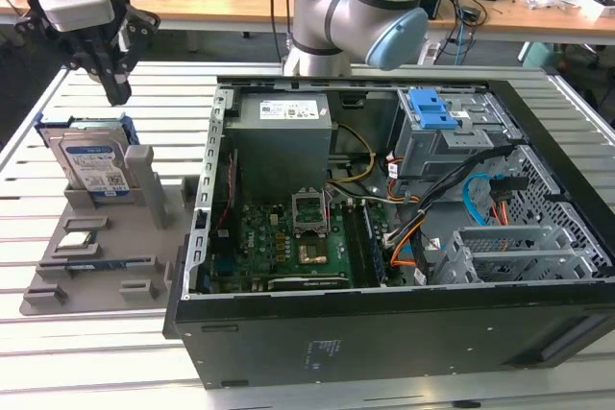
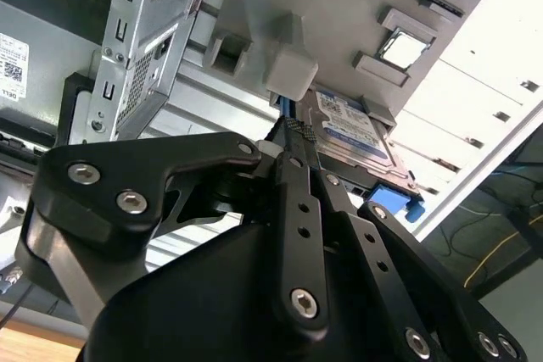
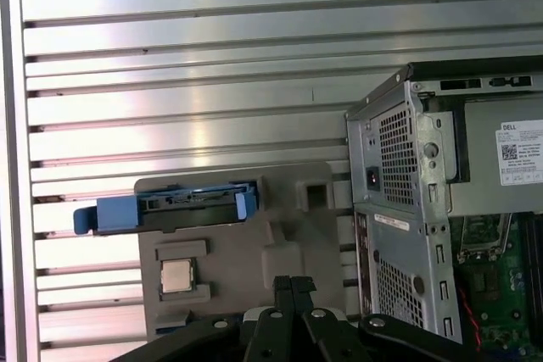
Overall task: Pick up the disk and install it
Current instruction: 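Reach for the disk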
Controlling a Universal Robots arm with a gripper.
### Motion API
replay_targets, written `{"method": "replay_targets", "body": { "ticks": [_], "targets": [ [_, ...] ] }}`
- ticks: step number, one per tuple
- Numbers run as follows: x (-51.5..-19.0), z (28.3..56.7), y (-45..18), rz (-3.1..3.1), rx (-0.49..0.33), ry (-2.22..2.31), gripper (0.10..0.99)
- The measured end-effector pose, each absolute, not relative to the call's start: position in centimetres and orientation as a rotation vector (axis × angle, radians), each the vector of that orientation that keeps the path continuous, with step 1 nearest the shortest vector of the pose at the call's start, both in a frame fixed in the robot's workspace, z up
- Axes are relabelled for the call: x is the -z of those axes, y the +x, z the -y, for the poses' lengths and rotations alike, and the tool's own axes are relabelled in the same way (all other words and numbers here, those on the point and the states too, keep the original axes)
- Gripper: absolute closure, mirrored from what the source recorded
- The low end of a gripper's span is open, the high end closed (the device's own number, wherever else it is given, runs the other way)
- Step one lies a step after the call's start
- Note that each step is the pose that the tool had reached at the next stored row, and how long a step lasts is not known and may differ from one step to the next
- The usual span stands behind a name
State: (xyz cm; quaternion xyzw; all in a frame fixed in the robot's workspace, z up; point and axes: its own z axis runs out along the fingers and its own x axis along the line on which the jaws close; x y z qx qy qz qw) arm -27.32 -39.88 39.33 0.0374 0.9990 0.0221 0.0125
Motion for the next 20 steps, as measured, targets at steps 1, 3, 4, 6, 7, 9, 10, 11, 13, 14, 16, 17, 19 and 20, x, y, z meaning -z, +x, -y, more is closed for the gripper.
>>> {"method": "replay_targets", "body": {
  "ticks": [1,3,4,6,7,9,10,11,13,14,16,17,19,20],
  "targets": [
    [-39.3,39.9,-27.4,-3.114,-0.069,0.117,0.98],
    [-39.3,39.9,-27.7,-3.114,-0.069,0.117,0.98],
    [-39.3,39.9,-27.8,-3.114,-0.069,0.117,0.98],
    [-39.3,39.9,-28.1,-3.114,-0.069,0.117,0.98],
    [-39.3,39.9,-28.2,-3.114,-0.069,0.117,0.98],
    [-39.3,39.9,-28.6,-3.114,-0.069,0.117,0.98],
    [-39.3,39.9,-28.8,-3.114,-0.069,0.117,0.98],
    [-39.3,39.9,-29.0,-3.114,-0.069,0.117,0.98],
    [-39.3,39.9,-29.5,-3.114,-0.069,0.116,0.98],
    [-39.3,39.9,-29.7,-3.114,-0.069,0.117,0.98],
    [-39.3,39.9,-30.2,-3.114,-0.069,0.117,0.98],
    [-39.3,39.9,-30.4,-3.114,-0.069,0.117,0.98],
    [-39.3,39.9,-30.9,-3.114,-0.069,0.117,0.98],
    [-39.3,39.9,-31.1,-3.114,-0.069,0.117,0.98]
  ]
}}
